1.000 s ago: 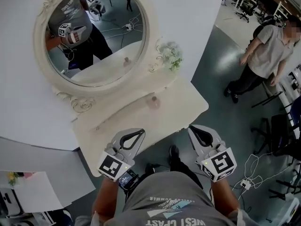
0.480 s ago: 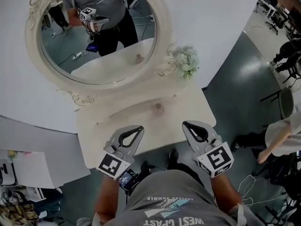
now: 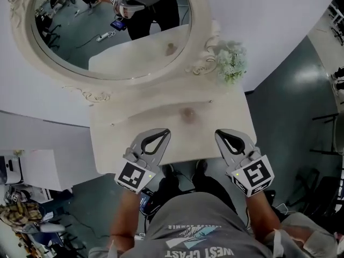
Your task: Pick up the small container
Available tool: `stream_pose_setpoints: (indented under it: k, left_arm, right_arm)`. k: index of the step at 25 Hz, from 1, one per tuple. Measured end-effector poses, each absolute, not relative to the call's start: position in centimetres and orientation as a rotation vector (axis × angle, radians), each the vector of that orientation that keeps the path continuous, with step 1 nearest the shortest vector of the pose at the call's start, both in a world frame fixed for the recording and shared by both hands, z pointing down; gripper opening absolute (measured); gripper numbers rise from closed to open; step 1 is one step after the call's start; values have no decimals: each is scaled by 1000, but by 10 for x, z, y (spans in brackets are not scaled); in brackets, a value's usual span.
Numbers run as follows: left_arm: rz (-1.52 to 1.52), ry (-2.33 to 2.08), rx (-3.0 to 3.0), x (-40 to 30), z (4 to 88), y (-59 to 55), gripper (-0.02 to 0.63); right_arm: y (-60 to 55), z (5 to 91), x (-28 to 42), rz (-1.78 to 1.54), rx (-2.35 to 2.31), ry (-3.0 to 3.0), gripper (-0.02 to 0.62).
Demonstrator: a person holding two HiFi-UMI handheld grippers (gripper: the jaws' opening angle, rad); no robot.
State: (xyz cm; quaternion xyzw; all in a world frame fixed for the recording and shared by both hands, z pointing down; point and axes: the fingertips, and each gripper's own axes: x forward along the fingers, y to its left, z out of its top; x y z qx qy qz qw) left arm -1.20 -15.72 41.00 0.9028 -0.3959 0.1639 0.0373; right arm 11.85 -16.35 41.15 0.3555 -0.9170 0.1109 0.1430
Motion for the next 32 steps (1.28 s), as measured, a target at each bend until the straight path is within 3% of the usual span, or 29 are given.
stream_pose_setpoints:
  k: [23, 32]
  left_arm:
    - [613, -1041, 2740, 1, 565, -231, 26]
    - [670, -1041, 2699, 5, 616, -246, 65]
  right_arm:
    - [-188, 493, 137, 475, 1182, -2442, 2]
    - [-189, 524, 139, 520, 1164, -2399, 2]
